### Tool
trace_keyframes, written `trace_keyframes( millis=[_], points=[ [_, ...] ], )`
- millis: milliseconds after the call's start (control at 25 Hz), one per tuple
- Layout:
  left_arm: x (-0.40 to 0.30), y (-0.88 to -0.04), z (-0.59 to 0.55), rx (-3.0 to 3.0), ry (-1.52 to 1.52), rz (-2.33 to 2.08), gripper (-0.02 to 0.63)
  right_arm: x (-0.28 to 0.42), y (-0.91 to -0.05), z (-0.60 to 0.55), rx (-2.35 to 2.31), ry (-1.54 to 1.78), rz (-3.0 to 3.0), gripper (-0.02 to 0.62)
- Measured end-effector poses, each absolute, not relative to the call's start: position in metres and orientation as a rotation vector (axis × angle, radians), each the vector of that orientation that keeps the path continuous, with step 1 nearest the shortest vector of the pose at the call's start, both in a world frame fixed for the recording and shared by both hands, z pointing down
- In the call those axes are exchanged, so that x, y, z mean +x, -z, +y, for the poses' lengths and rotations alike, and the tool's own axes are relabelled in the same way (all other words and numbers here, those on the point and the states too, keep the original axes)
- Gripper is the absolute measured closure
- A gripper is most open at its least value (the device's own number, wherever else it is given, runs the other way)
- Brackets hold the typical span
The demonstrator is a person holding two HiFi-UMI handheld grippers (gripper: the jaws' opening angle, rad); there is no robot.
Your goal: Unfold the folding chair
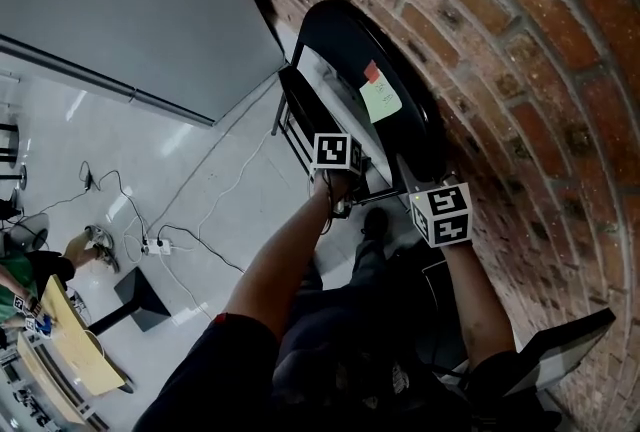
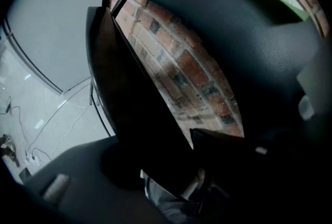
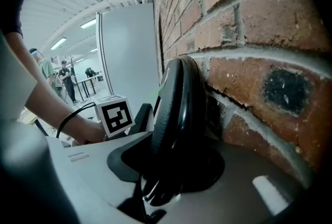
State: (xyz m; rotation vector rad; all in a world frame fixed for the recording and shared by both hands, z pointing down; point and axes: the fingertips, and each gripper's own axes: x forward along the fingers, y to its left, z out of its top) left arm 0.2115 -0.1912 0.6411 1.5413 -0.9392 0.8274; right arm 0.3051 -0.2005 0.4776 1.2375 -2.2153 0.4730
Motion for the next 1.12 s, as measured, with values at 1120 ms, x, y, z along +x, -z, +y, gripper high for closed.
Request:
trace_keyframes(
  millis=[1120],
  points=[
    [0.162,-0.616,-0.165,1.537,-0.789,-0.923,0.333,0.299,-0.486,-0.203,1.247,-0.520,-2.182,0.437]
  ],
)
